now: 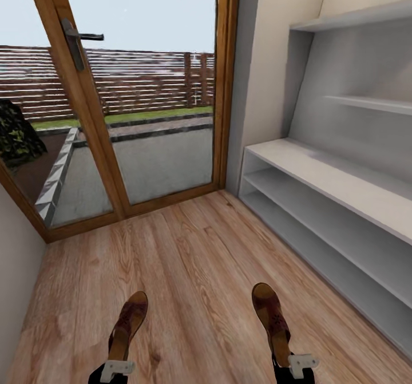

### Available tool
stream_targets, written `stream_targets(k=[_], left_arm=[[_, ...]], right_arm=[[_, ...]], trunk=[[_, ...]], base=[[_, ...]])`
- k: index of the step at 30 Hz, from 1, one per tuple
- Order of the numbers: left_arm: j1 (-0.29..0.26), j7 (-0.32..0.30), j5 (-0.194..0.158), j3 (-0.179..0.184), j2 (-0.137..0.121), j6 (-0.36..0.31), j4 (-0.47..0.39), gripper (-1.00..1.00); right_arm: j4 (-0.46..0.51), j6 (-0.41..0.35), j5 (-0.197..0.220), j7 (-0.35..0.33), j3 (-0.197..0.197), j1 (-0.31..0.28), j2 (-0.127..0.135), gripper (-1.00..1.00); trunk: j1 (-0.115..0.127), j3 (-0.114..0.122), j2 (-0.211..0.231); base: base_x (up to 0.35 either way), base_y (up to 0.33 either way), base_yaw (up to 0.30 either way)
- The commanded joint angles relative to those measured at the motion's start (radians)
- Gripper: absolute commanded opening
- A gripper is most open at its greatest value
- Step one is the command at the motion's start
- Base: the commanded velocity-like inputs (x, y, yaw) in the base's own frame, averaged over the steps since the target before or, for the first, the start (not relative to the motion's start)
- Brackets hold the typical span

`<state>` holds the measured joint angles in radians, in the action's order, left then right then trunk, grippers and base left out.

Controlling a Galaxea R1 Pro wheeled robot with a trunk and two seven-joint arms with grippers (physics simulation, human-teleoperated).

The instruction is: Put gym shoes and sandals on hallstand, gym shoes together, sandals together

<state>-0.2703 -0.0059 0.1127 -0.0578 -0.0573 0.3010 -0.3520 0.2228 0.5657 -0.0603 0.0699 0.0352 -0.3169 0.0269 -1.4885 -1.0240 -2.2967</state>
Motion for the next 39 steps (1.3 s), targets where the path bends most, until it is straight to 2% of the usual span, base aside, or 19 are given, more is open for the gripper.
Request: stream_targets(k=[1, 10, 39], left_arm=[[-0.001, 0.000, 0.013, -0.006, 0.001, 0.003, 0.001, -1.00], [-0.001, 0.000, 0.013, -0.007, 0.001, 0.003, 0.001, -1.00], [-0.001, 0.000, 0.013, -0.005, 0.002, 0.004, 0.022, -1.00]], right_arm=[[0.000, 0.002, -0.006, 0.007, 0.003, -0.001, 0.000, -1.00], [0.000, 0.002, -0.006, 0.007, 0.003, -0.001, 0.000, -1.00], [-0.002, 0.002, -0.006, 0.006, 0.003, -0.001, 0.000, -1.00]], trunk=[[0.000, -0.001, 0.000], [0.000, -0.001, 0.000], [0.000, -0.001, 0.000]], base=[[0.294, 0.198, 0.000], [0.294, 0.203, -0.100], [0.262, 0.228, -0.261]])
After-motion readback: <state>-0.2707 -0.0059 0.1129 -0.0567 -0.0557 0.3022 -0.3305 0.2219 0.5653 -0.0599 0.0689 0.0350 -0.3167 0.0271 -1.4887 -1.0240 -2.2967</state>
